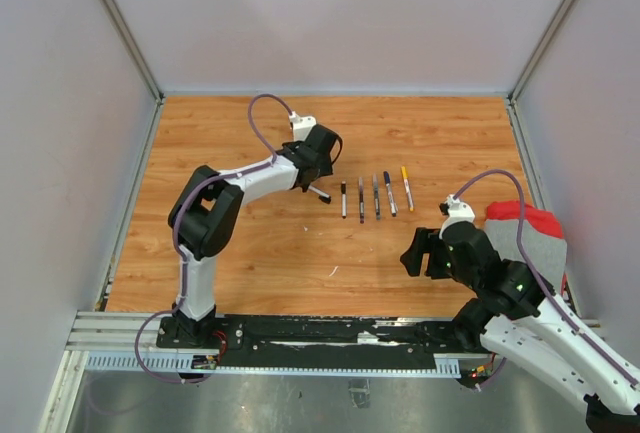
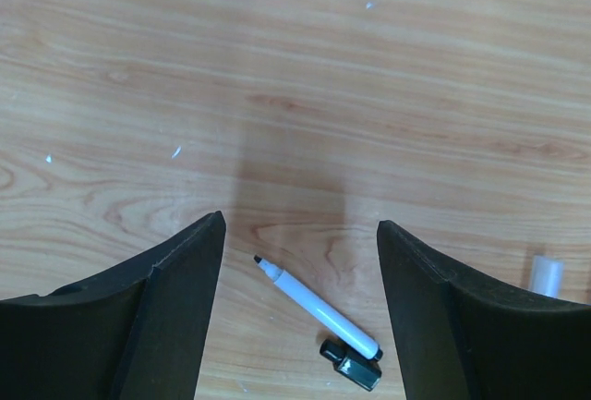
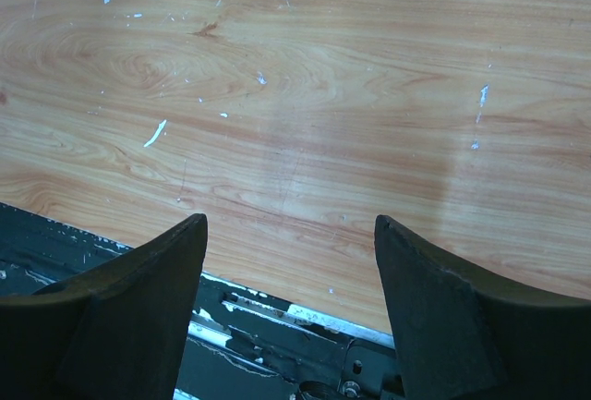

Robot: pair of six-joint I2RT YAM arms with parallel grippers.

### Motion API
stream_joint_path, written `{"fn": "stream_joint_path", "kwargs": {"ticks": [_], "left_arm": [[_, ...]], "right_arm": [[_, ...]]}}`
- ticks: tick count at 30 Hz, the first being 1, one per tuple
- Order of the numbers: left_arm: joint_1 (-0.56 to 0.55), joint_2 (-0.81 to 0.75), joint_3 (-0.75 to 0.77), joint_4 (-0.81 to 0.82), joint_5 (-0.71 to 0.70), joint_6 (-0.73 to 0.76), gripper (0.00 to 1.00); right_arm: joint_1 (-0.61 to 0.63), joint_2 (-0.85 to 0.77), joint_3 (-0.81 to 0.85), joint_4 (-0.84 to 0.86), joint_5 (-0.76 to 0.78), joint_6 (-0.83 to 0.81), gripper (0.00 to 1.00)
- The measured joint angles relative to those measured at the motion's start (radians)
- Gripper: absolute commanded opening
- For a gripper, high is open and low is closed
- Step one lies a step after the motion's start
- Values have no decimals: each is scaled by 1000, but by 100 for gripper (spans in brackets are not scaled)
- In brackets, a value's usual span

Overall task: Insert the pens into the pen caps
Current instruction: Pick up the pen from the center of the board.

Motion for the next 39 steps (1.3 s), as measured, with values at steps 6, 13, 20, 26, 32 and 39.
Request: {"fn": "stream_joint_path", "kwargs": {"ticks": [6, 13, 20, 26, 32, 39], "left_arm": [[-12, 30, 0, -51, 0, -50, 71], [-27, 48, 0, -87, -1, -106, 70], [-34, 74, 4, -113, -6, -145, 67], [-50, 74, 4, -124, -13, -173, 66], [-80, 74, 2, -127, -24, -192, 66], [-104, 74, 2, -128, -25, -208, 61]], "right_arm": [[0, -6, -6, -1, 0, 1, 74], [0, -9, -11, -1, 0, 4, 74], [0, -22, -15, -2, 0, 5, 74], [0, -29, -17, -6, 0, 7, 74], [0, -31, -19, -8, 0, 9, 75], [0, -32, -21, -8, 0, 11, 75]]}}
